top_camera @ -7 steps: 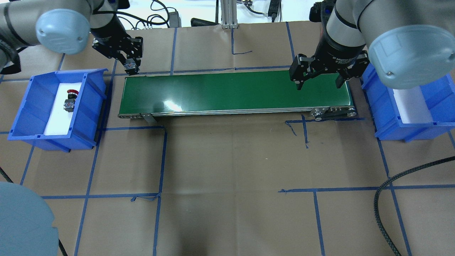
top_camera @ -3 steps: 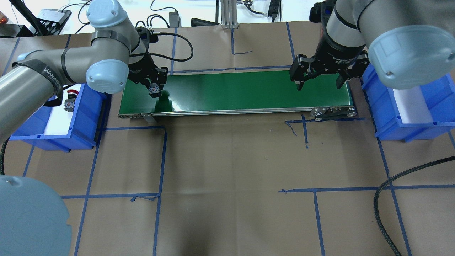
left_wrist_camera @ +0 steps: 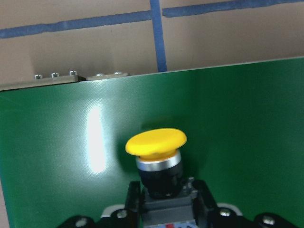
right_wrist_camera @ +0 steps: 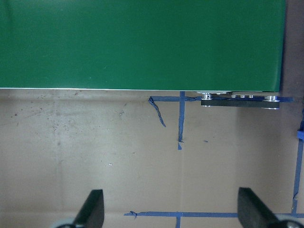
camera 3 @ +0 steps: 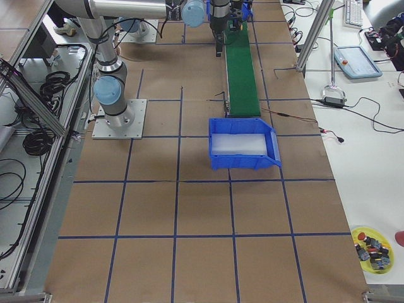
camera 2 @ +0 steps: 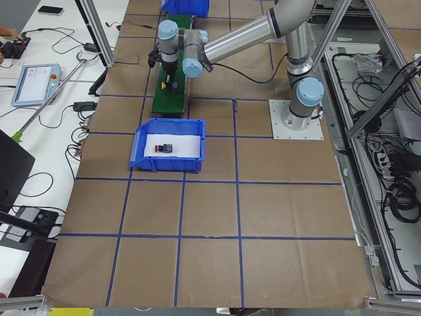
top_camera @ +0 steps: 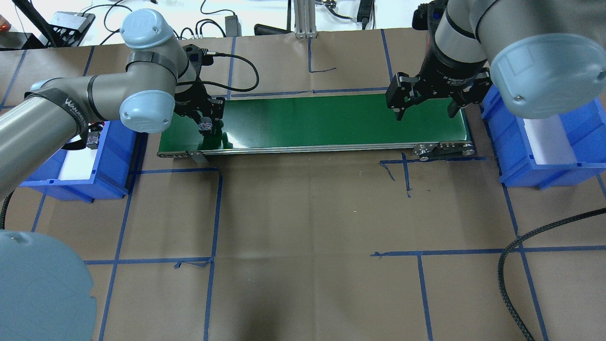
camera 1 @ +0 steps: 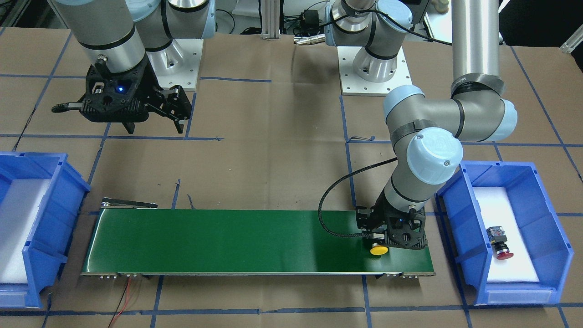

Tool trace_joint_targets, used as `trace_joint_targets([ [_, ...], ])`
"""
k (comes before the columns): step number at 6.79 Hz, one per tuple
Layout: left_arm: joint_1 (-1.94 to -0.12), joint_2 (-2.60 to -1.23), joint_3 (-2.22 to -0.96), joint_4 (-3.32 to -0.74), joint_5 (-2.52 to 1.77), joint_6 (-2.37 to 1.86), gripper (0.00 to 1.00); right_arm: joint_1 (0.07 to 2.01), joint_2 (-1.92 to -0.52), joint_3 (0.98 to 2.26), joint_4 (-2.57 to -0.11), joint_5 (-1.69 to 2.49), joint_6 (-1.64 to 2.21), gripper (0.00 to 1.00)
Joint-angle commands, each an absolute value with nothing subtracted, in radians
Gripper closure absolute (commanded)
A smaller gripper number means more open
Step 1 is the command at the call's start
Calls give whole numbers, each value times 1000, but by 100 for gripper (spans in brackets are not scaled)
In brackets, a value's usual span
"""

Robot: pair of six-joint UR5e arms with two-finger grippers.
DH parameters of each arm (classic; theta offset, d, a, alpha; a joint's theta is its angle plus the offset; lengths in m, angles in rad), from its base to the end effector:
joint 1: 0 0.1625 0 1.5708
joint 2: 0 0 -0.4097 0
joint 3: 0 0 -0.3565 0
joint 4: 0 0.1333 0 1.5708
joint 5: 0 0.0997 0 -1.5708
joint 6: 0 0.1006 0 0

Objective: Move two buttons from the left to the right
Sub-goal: 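Release the yellow button on the belt and raise the left gripper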

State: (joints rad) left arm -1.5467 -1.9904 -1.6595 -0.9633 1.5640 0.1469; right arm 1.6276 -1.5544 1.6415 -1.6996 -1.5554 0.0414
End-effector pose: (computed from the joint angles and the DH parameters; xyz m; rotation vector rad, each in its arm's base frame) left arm -0.1198 -0.5906 0.2729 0.1930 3.1301 -0.1560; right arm 0.1611 -0.4573 0.4448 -0.0246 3.1234 -0.0639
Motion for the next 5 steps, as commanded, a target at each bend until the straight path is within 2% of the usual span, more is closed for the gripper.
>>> trace_joint_targets([
  [1, -1543, -1974, -1591, -997, 1566, 149, 0, 1626, -1554, 1643, -1700, -1555, 41, 0],
  [3, -1540, -1933, -1412, -1264, 1568, 147, 0, 1626, -1554, 1641, -1700, -1555, 41, 0],
  [5, -1529, -1933, -1333, -1356, 1566, 150, 0, 1626, -1554, 1641, -1700, -1554, 41, 0],
])
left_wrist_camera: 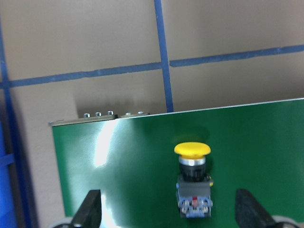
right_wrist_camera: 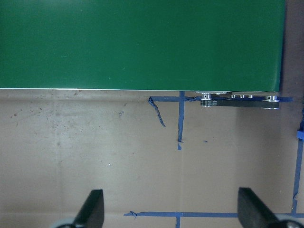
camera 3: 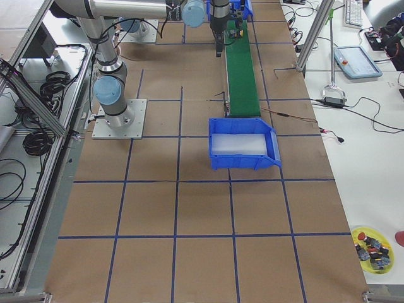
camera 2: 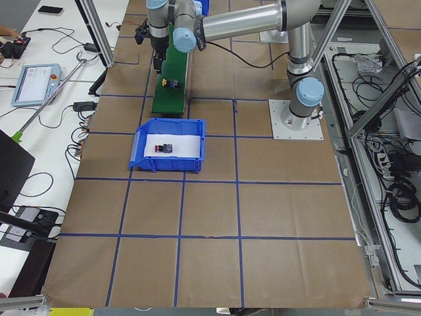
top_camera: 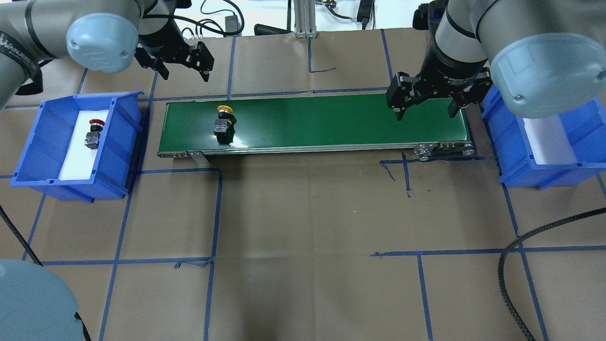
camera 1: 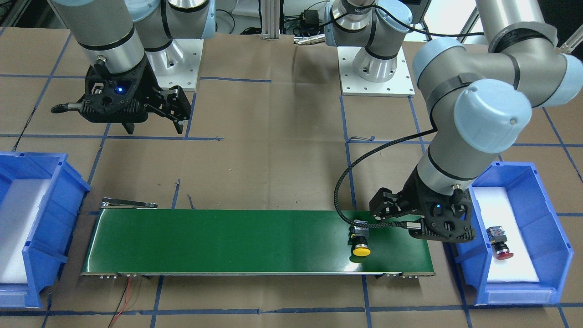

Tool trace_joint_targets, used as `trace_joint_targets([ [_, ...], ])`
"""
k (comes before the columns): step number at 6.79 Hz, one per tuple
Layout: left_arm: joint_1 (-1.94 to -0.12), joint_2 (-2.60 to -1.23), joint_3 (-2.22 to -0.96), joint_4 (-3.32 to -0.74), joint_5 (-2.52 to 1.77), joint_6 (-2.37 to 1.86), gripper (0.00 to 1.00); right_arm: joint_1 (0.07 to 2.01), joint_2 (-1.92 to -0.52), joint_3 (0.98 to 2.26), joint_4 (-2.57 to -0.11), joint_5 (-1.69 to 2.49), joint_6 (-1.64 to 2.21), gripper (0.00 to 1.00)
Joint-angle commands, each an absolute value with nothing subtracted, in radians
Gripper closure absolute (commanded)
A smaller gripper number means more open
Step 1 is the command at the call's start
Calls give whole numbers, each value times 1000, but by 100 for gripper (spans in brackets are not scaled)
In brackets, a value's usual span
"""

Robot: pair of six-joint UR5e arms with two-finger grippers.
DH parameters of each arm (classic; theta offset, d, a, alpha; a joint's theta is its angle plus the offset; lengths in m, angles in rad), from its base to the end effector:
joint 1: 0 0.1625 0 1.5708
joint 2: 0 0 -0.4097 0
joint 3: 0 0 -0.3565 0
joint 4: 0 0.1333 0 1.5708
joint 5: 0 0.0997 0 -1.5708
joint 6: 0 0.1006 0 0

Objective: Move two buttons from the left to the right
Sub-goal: 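Release the yellow button on the belt and raise the left gripper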

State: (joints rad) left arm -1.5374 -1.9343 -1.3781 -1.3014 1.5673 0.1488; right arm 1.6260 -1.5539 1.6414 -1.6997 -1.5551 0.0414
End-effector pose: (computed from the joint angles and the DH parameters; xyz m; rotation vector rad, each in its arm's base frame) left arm -0.1133 -0.6102 0.3945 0.1809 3.1271 -0.1544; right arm 0.1604 -0.4577 0.4446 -0.0221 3.1232 -0.0634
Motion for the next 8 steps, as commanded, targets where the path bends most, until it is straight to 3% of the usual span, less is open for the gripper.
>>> trace_joint_targets([
  [1, -1479, -1936, -1327, -1356, 1562, 170, 0, 1626, -1557, 1641, -1700, -1560, 41, 0],
  [8, -1051, -1985, -1351, -1344, 1546, 529, 0, 1628, -1559, 1643, -1686, -1565, 46, 0],
])
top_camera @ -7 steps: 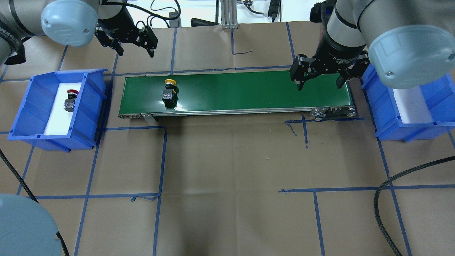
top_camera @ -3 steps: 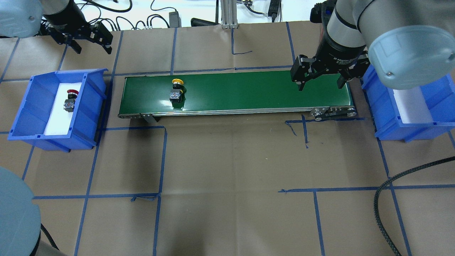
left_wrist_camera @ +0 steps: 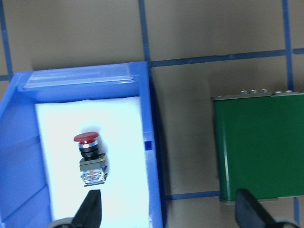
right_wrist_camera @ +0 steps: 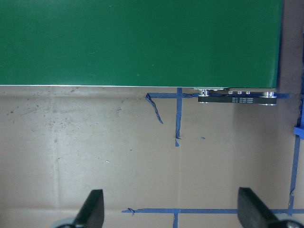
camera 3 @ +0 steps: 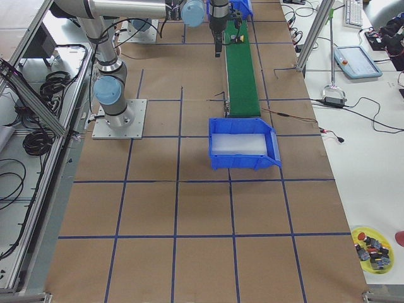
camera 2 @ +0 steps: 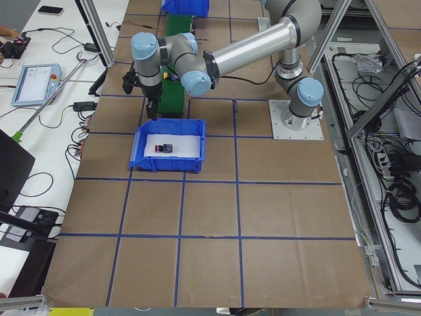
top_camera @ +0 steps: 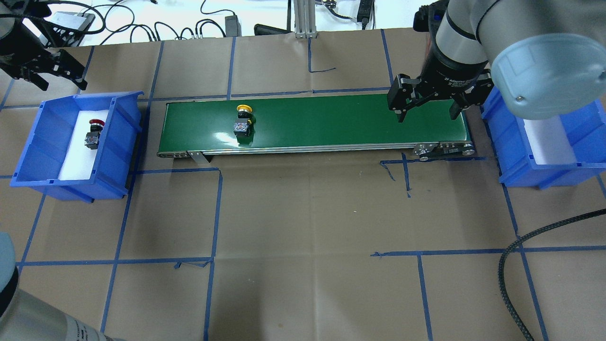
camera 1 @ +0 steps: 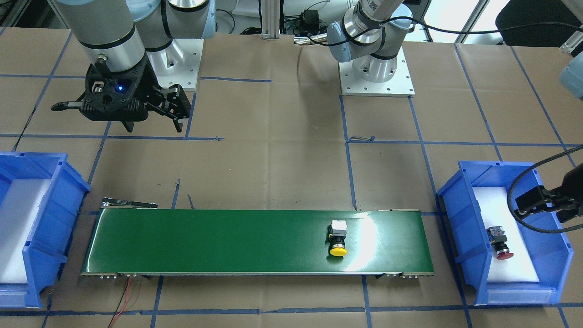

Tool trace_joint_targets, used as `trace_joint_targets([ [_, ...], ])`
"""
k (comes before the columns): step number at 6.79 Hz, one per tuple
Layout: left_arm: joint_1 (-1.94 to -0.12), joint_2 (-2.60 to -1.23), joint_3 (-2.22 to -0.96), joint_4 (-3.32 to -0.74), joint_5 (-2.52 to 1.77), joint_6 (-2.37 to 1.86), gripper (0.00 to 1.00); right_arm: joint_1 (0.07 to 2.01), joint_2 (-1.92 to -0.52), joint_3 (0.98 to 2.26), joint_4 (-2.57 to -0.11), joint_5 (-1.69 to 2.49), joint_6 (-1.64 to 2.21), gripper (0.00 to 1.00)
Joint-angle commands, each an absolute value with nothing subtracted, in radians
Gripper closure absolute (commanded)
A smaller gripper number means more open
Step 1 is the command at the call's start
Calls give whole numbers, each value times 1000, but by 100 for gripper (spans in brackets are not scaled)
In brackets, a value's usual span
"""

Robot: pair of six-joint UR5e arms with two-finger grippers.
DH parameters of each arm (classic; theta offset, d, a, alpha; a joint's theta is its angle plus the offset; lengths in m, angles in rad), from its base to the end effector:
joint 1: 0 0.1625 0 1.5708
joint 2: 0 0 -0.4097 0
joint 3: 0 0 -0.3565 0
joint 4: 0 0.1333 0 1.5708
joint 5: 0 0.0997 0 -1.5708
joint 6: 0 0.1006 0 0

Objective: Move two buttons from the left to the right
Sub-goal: 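Lower the left gripper into the bin and grasp the red button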

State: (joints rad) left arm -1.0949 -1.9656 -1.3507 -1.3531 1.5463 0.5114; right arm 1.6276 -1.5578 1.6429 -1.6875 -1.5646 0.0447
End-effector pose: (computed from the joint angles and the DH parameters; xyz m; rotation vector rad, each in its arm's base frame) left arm 0.1600 -0.6067 0.3825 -0.0565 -3.1389 0.0776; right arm 0.1600 -0.4550 0.4445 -0.0191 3.1334 -0.0490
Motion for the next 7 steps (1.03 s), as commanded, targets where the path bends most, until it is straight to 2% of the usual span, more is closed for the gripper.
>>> trace_joint_targets([
  [1, -1048, -2005, -1354, -1298, 1549, 558, 0, 1628, -1559, 1643, -1687, -1557, 51, 0],
  [3, -1051, -2017, -1394, -1244, 1549, 554, 0, 1626, -1559, 1641, -1687, -1558, 51, 0],
  [7, -1049, -2032, -1577, -1004, 1552, 552, 0, 1624, -1559, 1641, -1687, -1557, 51, 0],
])
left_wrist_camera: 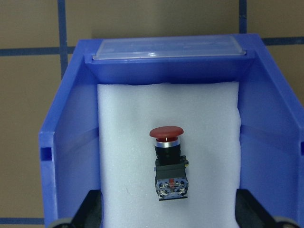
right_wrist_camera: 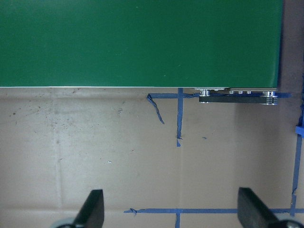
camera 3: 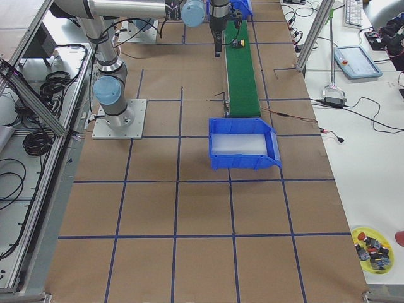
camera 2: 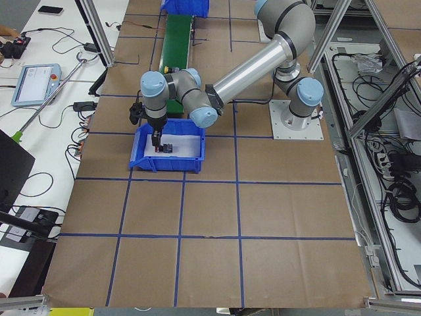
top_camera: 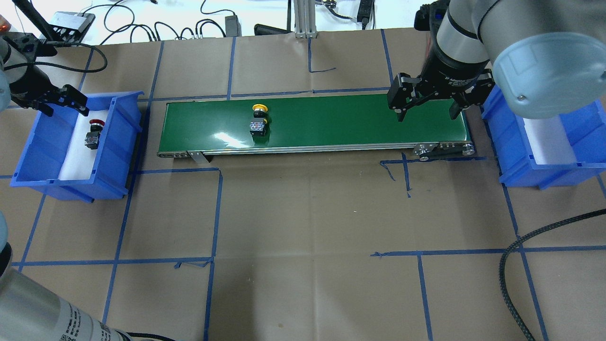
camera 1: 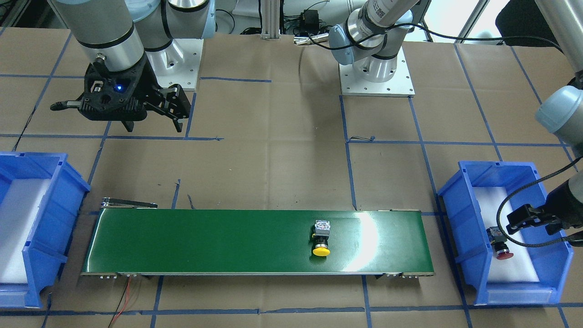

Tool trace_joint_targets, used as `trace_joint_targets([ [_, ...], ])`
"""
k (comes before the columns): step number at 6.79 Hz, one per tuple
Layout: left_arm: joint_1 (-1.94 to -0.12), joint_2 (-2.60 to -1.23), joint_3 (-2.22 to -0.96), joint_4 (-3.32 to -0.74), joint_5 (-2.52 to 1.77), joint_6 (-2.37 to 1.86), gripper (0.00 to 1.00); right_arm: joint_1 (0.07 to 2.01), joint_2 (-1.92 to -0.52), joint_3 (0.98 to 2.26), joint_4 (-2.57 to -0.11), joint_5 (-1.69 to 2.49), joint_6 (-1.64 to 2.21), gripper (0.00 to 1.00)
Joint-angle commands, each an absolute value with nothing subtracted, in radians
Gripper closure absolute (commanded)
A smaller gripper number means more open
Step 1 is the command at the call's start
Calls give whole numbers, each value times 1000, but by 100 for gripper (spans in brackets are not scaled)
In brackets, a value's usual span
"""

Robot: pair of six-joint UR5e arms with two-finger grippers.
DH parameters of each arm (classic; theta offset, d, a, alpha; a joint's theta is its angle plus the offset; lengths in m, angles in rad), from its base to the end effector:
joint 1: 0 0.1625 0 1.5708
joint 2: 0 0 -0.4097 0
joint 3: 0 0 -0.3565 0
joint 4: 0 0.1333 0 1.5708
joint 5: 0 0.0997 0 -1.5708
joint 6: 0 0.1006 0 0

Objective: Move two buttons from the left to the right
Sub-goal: 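Lower the left gripper into the bin and grasp the red button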

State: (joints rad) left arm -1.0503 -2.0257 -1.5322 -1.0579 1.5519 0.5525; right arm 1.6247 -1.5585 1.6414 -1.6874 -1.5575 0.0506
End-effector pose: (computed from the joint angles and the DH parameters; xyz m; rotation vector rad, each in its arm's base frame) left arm 0.1885 -0.6008 0.2959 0.0511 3.1047 -0.1440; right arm 0.1594 -0.4554 0.4455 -0.0055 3.1261 -0.0515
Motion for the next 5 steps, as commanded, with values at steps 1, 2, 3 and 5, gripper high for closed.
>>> trace_joint_targets([
  [1, -1049, -2034, -1598, -983, 1552, 552, 0, 1624, -1559, 1641, -1687, -1555, 51, 0],
  [2, -1049, -2037, -1611, -970, 1551, 552, 0, 1624, -1559, 1641, -1687, -1555, 52, 0],
  [3, -1049, -2048, -1612, -956, 1551, 552, 0, 1624, -1559, 1641, -1687, -1555, 52, 0],
  [5, -1048, -2074, -1614, -925, 1549, 551, 0, 1624, -1559, 1641, -1687, -1555, 52, 0],
])
